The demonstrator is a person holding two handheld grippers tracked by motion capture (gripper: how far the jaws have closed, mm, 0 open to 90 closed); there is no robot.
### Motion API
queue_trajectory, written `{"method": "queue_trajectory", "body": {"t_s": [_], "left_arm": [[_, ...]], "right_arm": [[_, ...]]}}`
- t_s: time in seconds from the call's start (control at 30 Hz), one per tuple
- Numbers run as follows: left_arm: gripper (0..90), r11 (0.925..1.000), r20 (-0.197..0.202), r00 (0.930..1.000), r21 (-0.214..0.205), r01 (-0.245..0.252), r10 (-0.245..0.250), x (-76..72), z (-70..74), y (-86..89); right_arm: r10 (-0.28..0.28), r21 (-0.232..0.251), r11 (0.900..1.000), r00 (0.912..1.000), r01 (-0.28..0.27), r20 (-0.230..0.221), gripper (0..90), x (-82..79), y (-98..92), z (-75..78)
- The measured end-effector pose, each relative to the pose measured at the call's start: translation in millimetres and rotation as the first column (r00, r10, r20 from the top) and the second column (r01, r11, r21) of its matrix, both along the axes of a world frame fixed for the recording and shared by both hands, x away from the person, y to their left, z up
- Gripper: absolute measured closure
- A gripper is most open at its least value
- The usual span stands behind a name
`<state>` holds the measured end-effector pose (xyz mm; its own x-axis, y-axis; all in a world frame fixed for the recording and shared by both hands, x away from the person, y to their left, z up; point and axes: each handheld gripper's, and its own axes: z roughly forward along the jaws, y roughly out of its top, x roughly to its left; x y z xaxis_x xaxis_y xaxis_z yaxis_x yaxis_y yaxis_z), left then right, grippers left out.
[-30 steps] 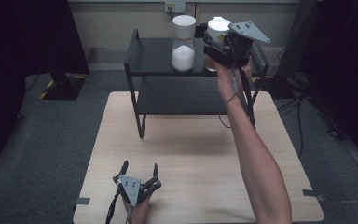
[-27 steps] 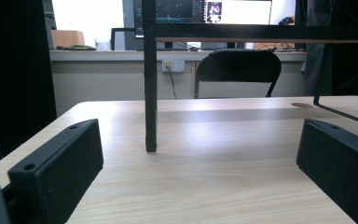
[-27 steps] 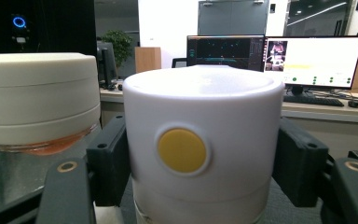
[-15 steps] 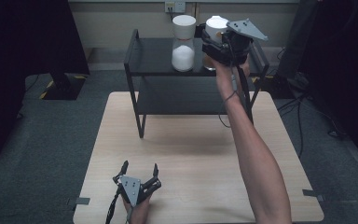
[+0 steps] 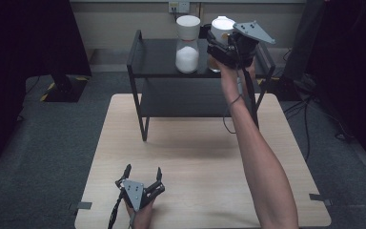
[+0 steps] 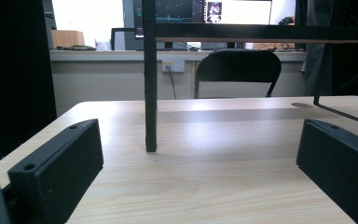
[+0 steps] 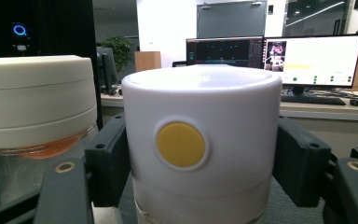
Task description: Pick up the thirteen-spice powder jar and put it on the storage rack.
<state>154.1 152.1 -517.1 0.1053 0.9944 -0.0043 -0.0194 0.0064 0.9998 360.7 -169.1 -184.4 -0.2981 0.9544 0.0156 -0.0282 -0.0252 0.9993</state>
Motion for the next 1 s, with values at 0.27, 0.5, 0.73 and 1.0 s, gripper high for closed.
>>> {"method": "queue_trajectory", "body": {"t_s": [0.27, 0.5, 0.73, 1.0], "left_arm": [[0.0, 1.0000, 0.000, 1.0000, 0.000, 0.000, 0.000, -0.1, 0.0, 0.0], [0.0, 1.0000, 0.000, 1.0000, 0.000, 0.000, 0.000, -0.1, -0.1, -0.1], [0.0, 1.0000, 0.000, 1.0000, 0.000, 0.000, 0.000, 0.0, 0.0, 0.0], [0.0, 1.0000, 0.000, 1.0000, 0.000, 0.000, 0.000, 0.0, 0.0, 0.0]], "right_arm": [[-0.039, -0.006, 0.9992, 0.9990, 0.039, 0.022, 1.0, 0.6, 8.7, -4.5], [-0.028, -0.007, 0.9996, 0.9994, 0.028, 0.019, 0.0, -1.8, 5.5, -3.1], [-0.014, -0.002, 0.9999, 0.9997, 0.014, 0.019, 0.0, -6.6, 3.5, -3.4], [-0.031, -0.005, 0.9995, 0.9991, 0.032, 0.027, 0.0, -12.9, 4.1, -5.4]]}}
